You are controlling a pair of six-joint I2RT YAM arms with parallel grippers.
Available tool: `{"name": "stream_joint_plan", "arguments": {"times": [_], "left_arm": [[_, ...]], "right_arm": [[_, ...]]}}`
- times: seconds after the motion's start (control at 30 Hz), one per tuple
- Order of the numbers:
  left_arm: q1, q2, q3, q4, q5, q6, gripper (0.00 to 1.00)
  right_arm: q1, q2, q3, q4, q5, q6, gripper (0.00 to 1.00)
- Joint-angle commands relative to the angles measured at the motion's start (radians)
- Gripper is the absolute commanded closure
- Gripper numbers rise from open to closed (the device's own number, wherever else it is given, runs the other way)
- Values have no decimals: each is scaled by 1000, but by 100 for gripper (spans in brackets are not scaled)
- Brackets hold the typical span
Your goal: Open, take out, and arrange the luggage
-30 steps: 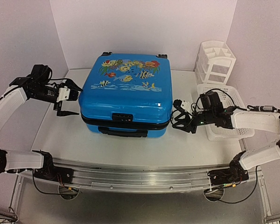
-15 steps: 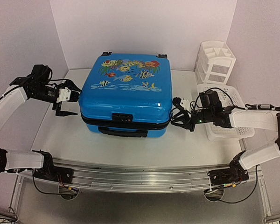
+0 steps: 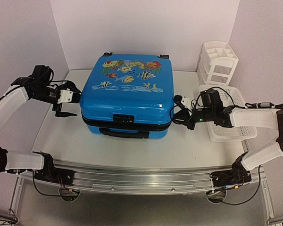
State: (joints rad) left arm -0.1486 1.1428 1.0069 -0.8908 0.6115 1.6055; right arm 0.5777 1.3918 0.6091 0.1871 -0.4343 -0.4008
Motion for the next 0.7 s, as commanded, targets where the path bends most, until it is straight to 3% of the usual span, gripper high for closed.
{"name": "stream_joint_plan", "arguments": {"times": [0.0,0.67], "left_arm": [[-7,13,15,-48,-2,24,0],[-7,8,1,-56,-3,43,0]], "right_arm": [[11,20,13,18,8,-1,90],[12,37,-21,29,34,60,87]]}}
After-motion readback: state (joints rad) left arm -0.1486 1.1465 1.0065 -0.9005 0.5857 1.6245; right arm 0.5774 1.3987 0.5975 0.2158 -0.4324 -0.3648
